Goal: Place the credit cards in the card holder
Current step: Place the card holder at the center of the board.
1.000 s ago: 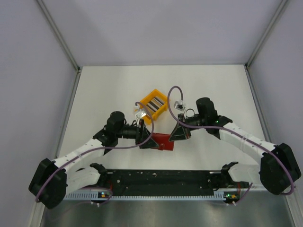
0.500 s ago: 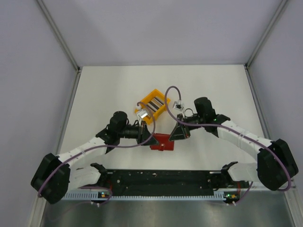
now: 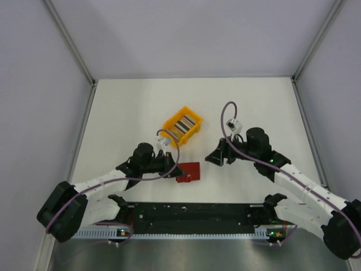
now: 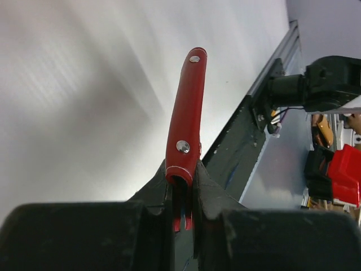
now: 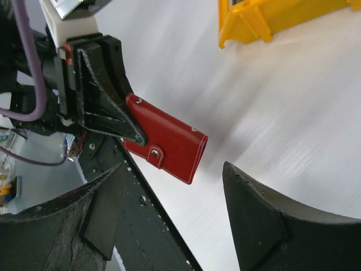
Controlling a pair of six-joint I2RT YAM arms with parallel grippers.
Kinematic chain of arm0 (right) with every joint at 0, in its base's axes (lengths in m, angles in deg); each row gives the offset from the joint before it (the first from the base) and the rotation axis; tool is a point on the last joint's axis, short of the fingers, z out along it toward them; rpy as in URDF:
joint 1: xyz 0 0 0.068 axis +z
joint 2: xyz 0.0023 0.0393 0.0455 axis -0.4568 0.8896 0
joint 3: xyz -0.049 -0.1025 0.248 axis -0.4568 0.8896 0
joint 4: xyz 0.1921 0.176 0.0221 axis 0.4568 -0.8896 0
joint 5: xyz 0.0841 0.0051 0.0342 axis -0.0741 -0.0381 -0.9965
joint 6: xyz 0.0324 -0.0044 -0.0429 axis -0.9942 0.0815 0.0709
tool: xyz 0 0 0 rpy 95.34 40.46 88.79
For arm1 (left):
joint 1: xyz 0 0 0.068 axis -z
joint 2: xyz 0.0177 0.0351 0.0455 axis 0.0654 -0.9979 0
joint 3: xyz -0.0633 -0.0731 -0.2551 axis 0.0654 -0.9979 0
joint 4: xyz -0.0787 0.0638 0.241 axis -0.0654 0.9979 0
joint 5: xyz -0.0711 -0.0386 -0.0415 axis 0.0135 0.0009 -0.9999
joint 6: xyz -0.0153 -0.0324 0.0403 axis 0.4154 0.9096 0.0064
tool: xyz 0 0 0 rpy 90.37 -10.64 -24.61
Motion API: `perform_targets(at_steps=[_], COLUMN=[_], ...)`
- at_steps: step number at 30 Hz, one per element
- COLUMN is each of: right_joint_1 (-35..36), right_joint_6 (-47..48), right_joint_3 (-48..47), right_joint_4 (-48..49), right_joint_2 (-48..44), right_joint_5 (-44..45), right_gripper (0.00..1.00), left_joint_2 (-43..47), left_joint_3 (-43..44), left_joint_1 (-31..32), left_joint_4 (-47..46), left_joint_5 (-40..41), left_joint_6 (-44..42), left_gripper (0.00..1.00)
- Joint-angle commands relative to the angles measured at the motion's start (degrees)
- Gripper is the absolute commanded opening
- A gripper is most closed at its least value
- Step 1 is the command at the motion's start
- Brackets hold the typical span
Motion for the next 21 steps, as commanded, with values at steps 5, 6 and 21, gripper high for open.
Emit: perform_targets(at_steps=[5, 6, 21], right_joint_1=[7.89, 9.22, 17.84], right_joint_6=[-13.73, -14.96, -29.29], right_joint_3=[5.28, 5.19, 5.72], right_joint_4=[11.28, 12.34, 33.88], right_joint_2=[1.46, 3.38, 26.95], right_joint_5=[7.71, 8.32, 9.38], right_gripper=[0.66, 0.66, 0.54], left_joint_2=[-0.46, -0.72, -4.85], left_joint_3=[-6.11, -6.29, -9.54], left_joint_1=[1.25, 1.25, 1.34], left_joint_4=[-4.25, -3.29, -2.84], left_joint_5=[13.63, 14.68, 19.97], left_joint_6=[11.57, 12.19, 14.66], left_gripper=[0.00, 0.00, 0.00])
